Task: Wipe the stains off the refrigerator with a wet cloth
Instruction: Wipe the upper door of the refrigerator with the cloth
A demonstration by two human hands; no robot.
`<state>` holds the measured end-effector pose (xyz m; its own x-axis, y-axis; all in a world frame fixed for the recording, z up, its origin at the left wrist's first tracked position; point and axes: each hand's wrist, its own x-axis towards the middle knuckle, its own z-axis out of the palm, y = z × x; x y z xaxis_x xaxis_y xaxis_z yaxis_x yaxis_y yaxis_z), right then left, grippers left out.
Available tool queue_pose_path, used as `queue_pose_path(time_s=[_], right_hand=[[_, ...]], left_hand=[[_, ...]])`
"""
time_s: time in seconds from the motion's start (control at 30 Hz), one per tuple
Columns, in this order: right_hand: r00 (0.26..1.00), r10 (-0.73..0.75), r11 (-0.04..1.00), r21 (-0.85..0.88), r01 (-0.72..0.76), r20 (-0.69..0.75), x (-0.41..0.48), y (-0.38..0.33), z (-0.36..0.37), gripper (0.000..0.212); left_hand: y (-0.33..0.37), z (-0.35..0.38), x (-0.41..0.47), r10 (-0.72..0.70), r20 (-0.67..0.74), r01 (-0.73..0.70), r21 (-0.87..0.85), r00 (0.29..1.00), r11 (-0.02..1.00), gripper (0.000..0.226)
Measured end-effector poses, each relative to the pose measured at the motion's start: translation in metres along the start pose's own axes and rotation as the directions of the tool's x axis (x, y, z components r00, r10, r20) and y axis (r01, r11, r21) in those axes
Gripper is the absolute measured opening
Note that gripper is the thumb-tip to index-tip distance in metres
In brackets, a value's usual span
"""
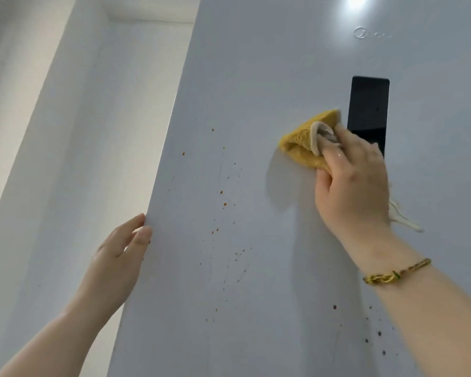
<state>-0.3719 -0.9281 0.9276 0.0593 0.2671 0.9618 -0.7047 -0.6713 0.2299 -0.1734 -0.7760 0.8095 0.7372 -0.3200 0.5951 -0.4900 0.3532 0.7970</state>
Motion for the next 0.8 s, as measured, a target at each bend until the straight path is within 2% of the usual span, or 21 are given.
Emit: queue_pose_path(time_s=[0.03, 0.07, 0.13, 0.2, 0.27, 0.33, 0.43, 0.5, 0.57, 0.7, 0.77, 0.8], right_hand=[[1.0, 0.023, 1.0, -0.02, -0.023, -0.014, -0.004, -0.01, 0.004, 0.047], [1.0, -0.014, 0.999, -0.031, 0.013, -0.017, -0.014, -0.022, 0.008, 0.047], [0.979, -0.203, 0.979, 0.007, 0.203, 0.003, -0.04, -0.041, 0.015, 0.045], [0.914, -0.403, 0.914, 0.085, 0.398, 0.051, -0.057, -0.049, 0.014, 0.04], [0.858, -0.508, 0.858, 0.128, 0.497, 0.073, -0.048, -0.044, 0.013, 0.039], [0.878, -0.475, 0.878, 0.09, 0.47, 0.052, -0.026, -0.036, 0.015, 0.041], [0.979, -0.202, 0.979, 0.011, 0.202, 0.002, 0.005, -0.04, 0.019, 0.043], [0.997, -0.076, 0.997, -0.018, 0.075, -0.022, 0.001, -0.056, 0.023, 0.042], [0.991, -0.134, 0.991, 0.003, 0.134, -0.017, -0.018, -0.075, 0.028, 0.043], [0.894, -0.446, 0.889, 0.137, 0.436, 0.048, -0.045, -0.087, 0.028, 0.042], [0.875, -0.484, 0.869, 0.129, 0.477, 0.027, -0.026, -0.077, 0.029, 0.042], [0.898, -0.439, 0.894, 0.099, 0.438, -0.006, -0.012, -0.073, 0.031, 0.042]], left_hand=[[0.001, -0.001, 0.0, -0.01, 0.007, 0.011, -0.028, 1.0, 1.0, 0.035], [0.0, -0.001, 0.0, -0.019, 0.018, 0.02, -0.052, 1.0, 0.998, 0.033], [-0.002, -0.002, 0.0, -0.021, 0.034, 0.024, -0.067, 0.999, 0.998, 0.031], [-0.004, -0.004, -0.001, -0.016, 0.053, 0.019, -0.059, 0.998, 0.998, 0.027], [-0.007, -0.007, -0.001, -0.005, 0.07, 0.008, -0.045, 0.998, 0.999, 0.026], [-0.009, -0.009, 0.0, 0.01, 0.081, -0.008, -0.02, 0.997, 1.0, 0.031], [-0.013, -0.012, 0.001, -0.001, 0.093, 0.002, -0.005, 0.996, 1.0, 0.036], [-0.019, -0.013, 0.001, -0.019, 0.092, 0.021, -0.021, 0.996, 1.0, 0.039], [-0.023, -0.014, 0.001, -0.031, 0.086, 0.035, -0.047, 0.996, 0.998, 0.04], [-0.027, -0.019, -0.001, -0.035, 0.103, 0.04, -0.043, 0.994, 0.998, 0.04], [-0.029, -0.021, -0.001, -0.019, 0.137, 0.026, -0.048, 0.99, 0.999, 0.04], [-0.03, -0.022, -0.001, -0.014, 0.148, 0.023, -0.058, 0.989, 0.998, 0.039]])
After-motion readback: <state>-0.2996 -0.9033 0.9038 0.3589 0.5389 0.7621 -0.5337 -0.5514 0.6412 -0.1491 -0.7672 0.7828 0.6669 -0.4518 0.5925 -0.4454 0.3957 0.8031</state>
